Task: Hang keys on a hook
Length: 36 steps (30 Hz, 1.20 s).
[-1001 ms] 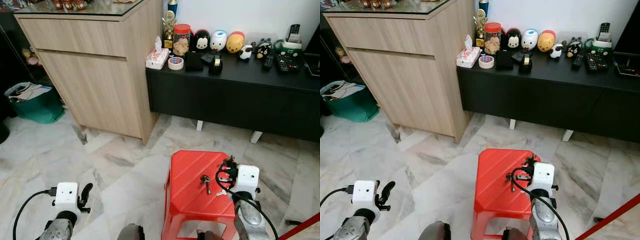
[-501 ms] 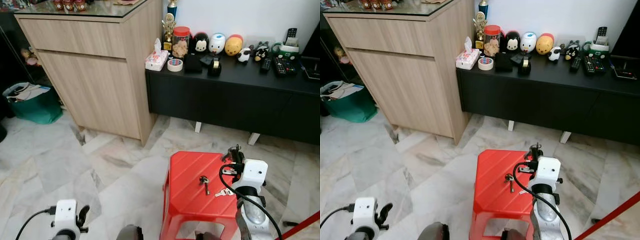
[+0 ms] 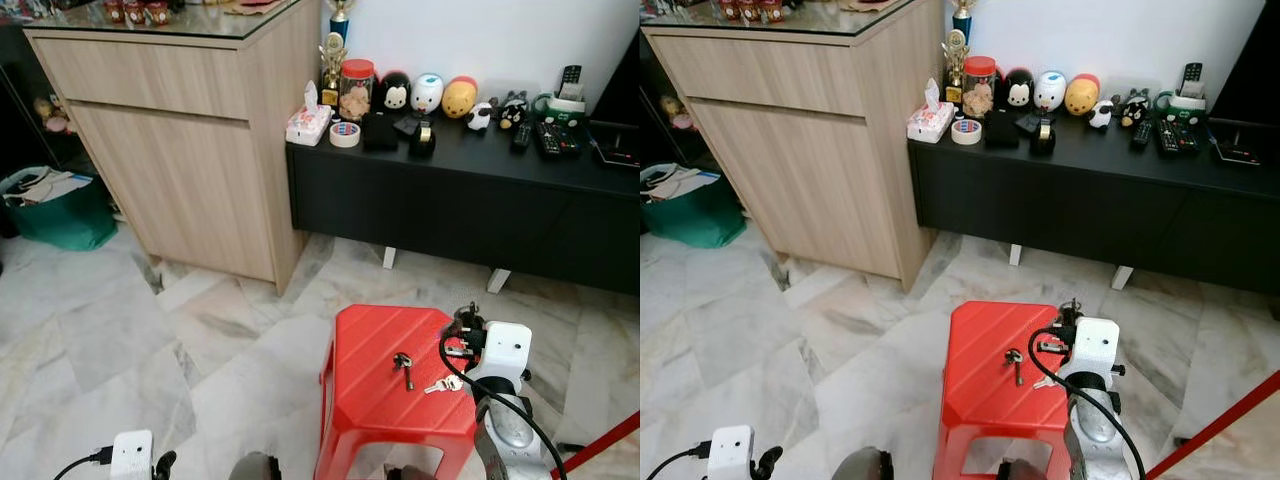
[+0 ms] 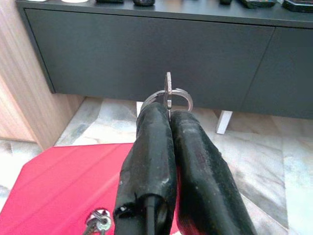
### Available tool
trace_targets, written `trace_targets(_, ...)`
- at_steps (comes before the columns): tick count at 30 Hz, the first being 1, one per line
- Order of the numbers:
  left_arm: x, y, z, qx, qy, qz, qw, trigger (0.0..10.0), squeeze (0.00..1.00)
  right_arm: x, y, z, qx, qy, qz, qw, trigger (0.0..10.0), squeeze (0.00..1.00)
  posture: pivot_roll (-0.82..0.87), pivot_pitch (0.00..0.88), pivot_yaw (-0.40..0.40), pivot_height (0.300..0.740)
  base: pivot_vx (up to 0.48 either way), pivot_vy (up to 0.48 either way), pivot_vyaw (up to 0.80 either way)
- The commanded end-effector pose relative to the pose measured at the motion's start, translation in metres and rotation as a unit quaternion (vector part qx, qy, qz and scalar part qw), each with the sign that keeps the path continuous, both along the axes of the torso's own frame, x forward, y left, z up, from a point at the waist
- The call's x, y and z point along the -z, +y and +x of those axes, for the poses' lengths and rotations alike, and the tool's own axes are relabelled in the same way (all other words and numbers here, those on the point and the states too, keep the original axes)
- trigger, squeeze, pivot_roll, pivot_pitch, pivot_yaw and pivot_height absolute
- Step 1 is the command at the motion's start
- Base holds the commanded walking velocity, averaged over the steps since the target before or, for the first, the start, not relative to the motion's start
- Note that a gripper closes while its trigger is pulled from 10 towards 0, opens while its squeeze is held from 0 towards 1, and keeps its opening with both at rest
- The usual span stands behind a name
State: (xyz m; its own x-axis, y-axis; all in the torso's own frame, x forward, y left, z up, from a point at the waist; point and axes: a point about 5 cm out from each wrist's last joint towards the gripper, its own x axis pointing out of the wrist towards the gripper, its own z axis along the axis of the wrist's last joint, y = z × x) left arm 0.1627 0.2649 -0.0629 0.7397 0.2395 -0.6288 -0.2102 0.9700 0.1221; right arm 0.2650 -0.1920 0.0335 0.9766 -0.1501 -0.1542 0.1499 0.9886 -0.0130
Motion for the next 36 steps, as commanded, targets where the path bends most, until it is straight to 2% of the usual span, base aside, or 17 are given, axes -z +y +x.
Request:
trace_targets(1, 0.008, -0.001, -0.013, -0.013, 0.023, -0.006, 1.0, 10.0, 0.0, -0.009, -0.002, 0.004, 0.001, -0.017, -0.003, 1.0, 10.0, 0.0, 0.06, 0.0, -0.032, 0.645, 0.0, 0.0, 0.0)
trace_targets(8, 0.014, -0.004, -0.026, -0.02, 0.043, -0.014, 0.999, 10.0, 0.0, -0.011, 0.0, 0.006, -0.002, -0.016, 0.0, 1.0, 10.0, 0.0, 0.06, 0.0, -0.033, 0.645, 0.0, 0.0, 0.0)
trace_targets(21, 0.018, -0.002, -0.033, -0.024, 0.06, -0.022, 0.998, 10.0, 0.0, -0.011, 0.003, 0.008, -0.005, -0.015, 0.003, 1.0, 10.0, 0.0, 0.06, 0.0, -0.021, 0.645, 0.0, 0.0, 0.0)
trace_targets(28, 0.019, -0.001, -0.036, -0.025, 0.068, -0.025, 0.997, 10.0, 0.0, -0.011, 0.004, 0.009, -0.006, -0.016, 0.004, 1.0, 10.0, 0.0, 0.06, 0.0, -0.018, 0.645, -0.274, 0.0, 0.0)
trace_targets(36, 0.019, -0.003, -0.034, -0.027, 0.065, -0.027, 0.997, 10.0, 0.0, -0.012, 0.004, 0.012, -0.007, -0.018, 0.005, 1.0, 10.0, 0.0, 0.06, 0.0, -0.024, 0.645, -0.298, 0.0, 0.0)
